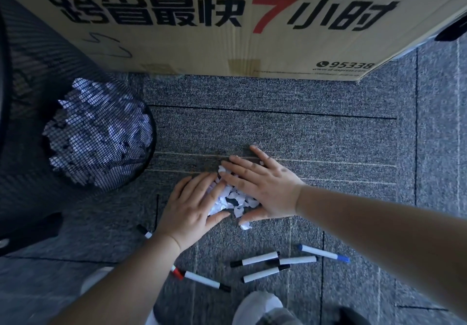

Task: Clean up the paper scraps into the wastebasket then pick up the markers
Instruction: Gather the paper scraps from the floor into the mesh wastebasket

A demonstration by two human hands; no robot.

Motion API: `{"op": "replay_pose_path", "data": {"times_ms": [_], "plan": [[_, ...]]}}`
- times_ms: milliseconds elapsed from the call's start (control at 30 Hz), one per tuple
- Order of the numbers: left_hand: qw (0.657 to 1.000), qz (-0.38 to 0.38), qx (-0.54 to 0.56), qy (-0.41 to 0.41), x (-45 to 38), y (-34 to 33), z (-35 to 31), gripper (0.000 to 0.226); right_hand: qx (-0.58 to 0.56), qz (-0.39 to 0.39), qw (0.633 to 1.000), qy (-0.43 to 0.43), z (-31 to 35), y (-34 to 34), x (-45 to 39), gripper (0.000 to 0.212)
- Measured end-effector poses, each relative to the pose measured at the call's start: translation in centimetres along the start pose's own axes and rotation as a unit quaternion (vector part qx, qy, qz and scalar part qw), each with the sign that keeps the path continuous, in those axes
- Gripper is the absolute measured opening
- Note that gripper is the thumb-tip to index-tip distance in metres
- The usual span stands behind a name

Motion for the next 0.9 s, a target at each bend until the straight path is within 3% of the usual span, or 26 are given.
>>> {"op": "replay_pose_path", "data": {"times_ms": [367,667,900], "plan": [[0.998,-0.006,-0.047,0.032,0.3,0.4,1.1,0.082,-0.012,-0.001,1.0,-0.021,-0.3,-0.2,-0.2,0.097],[0.998,-0.023,-0.052,0.034,-0.2,0.2,0.4,0.074,-0.003,-0.057,0.998,-0.006,-0.3,0.0,-0.6,0.098],[0.999,-0.04,-0.034,0.008,0.4,0.2,0.5,0.051,0.058,-0.096,0.991,0.065,0.0,0.1,-0.9,0.072]]}}
Point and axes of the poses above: each hand's wrist, its own x-axis away from the middle knuckle, its own y-axis out of the back of the hand, z = x × y, the point moved 5 cm from there along -x, towards the middle knuckle, and after that the axes turned 12 degrees about -x, right-handed, at the moved point
